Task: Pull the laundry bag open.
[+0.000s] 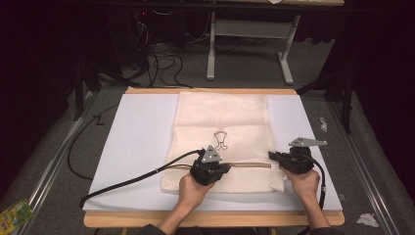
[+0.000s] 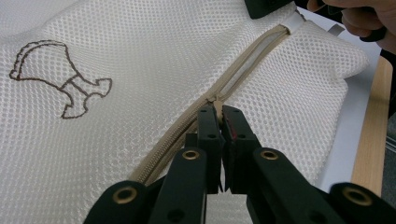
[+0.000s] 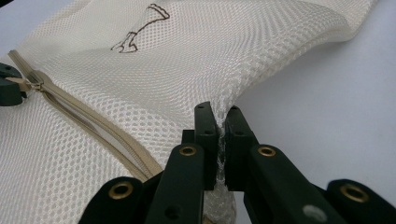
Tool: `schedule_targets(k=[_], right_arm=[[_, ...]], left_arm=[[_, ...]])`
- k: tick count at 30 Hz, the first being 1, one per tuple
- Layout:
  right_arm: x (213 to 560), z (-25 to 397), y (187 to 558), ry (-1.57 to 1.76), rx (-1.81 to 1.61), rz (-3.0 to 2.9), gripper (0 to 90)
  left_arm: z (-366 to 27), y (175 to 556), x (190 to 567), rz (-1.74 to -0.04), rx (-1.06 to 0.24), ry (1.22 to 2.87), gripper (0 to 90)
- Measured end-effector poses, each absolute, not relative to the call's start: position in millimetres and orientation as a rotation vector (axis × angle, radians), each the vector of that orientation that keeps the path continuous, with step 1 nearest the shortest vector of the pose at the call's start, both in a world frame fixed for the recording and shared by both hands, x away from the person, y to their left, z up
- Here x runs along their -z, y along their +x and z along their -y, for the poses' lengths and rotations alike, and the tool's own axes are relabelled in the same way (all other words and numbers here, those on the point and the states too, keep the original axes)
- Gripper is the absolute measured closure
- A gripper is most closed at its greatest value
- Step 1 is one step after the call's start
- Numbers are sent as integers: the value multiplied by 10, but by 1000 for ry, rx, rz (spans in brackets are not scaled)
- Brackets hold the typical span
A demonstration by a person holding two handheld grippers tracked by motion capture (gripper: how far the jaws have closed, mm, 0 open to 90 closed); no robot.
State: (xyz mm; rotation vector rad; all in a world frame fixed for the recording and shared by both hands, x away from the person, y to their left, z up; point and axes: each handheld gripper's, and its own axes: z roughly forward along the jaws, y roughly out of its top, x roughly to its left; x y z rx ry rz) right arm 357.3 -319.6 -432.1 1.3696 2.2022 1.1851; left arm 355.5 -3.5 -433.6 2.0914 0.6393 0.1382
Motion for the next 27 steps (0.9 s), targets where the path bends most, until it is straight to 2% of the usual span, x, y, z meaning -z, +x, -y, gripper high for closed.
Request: schedule_targets(k=[27], right_arm=[[4311, 3191, 3580, 1363, -1175, -2202, 879]], left_arm=[[-92, 3539, 4336, -655, -147, 2081, 870]])
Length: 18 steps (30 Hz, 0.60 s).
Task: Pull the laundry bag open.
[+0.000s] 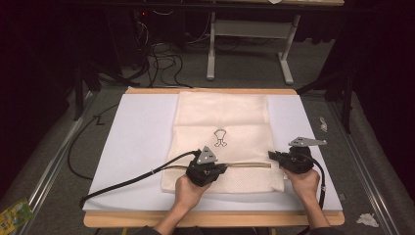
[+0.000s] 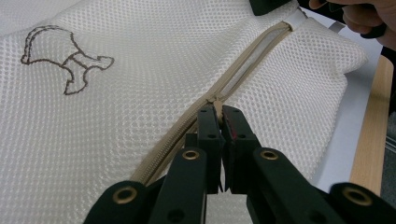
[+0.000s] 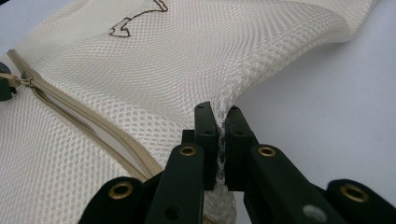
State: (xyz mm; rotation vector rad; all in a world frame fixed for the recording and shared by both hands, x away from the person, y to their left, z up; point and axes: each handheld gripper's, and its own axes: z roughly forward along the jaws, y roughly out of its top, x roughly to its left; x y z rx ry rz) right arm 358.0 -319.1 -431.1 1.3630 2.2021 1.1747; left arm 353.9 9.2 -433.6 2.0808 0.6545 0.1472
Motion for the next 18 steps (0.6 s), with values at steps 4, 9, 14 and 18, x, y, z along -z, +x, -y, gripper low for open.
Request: schedule_targets(k=[4, 9, 14, 18], right_arm=[[4313, 3192, 3582, 1368, -1172, -2202, 879], [4312, 3189, 3585, 1369, -1173, -2202, 879], [4314, 3188, 3590, 1371, -1174, -2204, 879], [4314, 3186, 3591, 1371, -1169, -2202, 879]], left_arm=[[-117, 3545, 4332, -662, -143, 2077, 870], [-135, 3546, 4329, -664, -141, 2068, 870], [-138, 3540, 4335, -664, -140, 2069, 870], [-150, 3533, 4338, -663, -147, 2073, 870]])
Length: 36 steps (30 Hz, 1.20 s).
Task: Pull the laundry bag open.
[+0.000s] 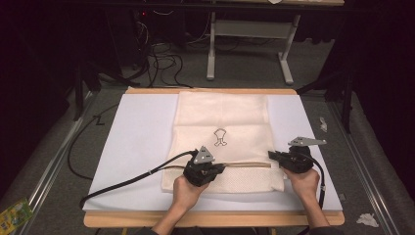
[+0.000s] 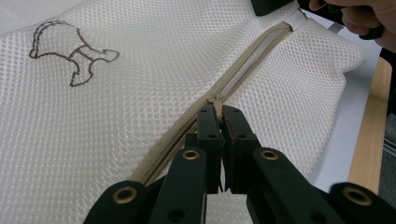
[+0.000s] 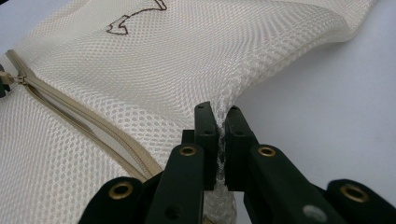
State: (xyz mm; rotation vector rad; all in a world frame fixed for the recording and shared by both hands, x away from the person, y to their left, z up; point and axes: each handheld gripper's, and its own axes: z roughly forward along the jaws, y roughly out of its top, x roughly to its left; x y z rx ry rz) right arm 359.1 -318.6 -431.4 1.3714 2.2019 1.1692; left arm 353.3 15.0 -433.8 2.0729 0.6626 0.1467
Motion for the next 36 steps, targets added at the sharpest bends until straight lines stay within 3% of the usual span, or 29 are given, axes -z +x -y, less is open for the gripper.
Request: schedule_targets(k=[36], right_arm=[[4329, 3180, 3625, 1374, -1150, -2198, 879]], left_arm=[[-484, 3526, 4346, -731, -154, 2028, 870]])
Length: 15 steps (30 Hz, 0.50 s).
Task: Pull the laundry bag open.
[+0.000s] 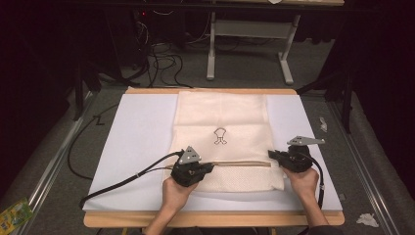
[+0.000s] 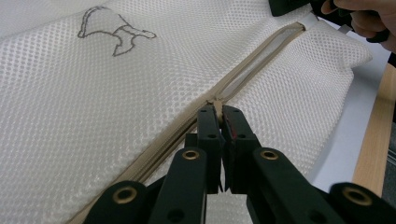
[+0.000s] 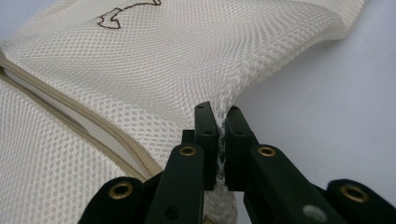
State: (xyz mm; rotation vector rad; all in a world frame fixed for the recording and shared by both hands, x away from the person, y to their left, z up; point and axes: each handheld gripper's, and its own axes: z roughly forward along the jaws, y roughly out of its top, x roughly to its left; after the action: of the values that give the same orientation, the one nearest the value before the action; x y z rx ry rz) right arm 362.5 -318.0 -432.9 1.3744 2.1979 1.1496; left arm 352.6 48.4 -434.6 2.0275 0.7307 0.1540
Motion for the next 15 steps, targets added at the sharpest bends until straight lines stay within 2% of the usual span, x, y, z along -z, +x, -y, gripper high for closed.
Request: schedule_targets(k=[15], right_arm=[[4348, 3164, 3658, 1381, -1147, -2193, 879]], left_arm=[[-585, 3533, 4357, -753, -159, 2022, 870]])
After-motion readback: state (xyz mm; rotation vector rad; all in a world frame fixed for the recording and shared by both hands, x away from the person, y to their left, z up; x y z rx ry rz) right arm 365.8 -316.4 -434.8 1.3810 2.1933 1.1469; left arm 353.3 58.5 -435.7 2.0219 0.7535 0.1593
